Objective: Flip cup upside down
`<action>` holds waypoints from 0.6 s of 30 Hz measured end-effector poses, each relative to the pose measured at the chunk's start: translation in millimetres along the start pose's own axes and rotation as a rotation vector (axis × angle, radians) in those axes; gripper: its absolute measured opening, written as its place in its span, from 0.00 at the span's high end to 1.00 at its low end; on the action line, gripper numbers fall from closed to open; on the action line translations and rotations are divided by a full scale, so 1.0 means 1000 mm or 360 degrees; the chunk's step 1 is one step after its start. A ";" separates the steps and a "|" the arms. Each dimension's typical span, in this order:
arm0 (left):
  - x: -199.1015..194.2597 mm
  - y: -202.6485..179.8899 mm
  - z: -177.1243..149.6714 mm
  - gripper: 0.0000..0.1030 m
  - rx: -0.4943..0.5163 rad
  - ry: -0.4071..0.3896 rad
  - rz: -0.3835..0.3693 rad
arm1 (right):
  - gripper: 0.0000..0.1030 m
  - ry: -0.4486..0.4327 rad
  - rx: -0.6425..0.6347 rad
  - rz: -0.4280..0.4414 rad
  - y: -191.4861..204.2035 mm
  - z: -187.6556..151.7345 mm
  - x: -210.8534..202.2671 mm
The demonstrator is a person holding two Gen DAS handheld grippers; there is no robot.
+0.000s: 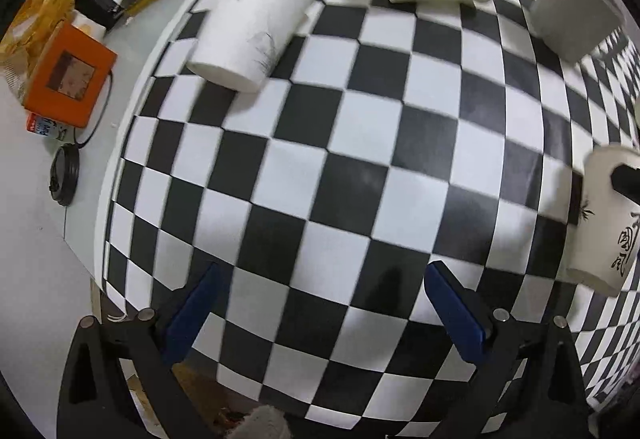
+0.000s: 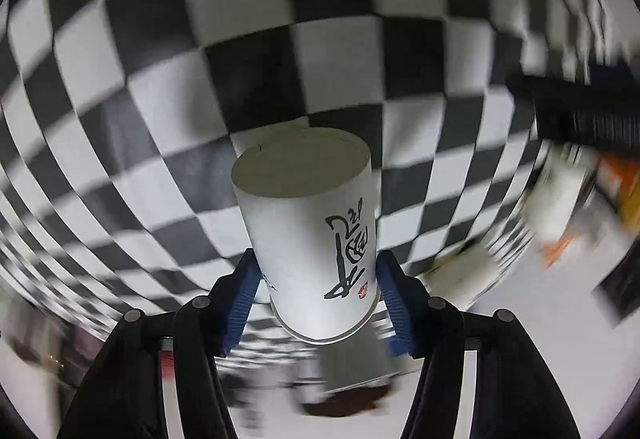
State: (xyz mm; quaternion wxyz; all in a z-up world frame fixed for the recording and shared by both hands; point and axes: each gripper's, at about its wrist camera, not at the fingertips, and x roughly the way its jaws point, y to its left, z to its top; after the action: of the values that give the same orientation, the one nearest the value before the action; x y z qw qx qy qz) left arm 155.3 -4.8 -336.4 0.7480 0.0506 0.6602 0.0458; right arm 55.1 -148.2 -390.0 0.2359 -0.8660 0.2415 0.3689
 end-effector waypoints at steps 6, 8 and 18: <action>-0.015 0.014 0.016 0.00 0.0012 -0.0115 0.0061 | 0.41 0.0030 0.1154 0.0778 -0.062 -0.048 0.018; -0.017 0.016 0.022 0.00 0.0015 -0.0133 0.0056 | 0.41 0.0066 0.1534 0.1044 -0.073 -0.076 0.037; -0.026 -0.013 0.035 0.00 0.0097 -0.0145 0.0013 | 0.40 0.0203 0.2566 0.2217 -0.023 -0.150 0.119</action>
State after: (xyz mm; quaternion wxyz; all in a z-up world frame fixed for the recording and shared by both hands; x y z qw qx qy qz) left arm 186.7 -21.8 -308.8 0.7752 0.0780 0.6263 0.0262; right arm 220.1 -247.9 -381.4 0.4634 -0.1430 0.8679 0.1078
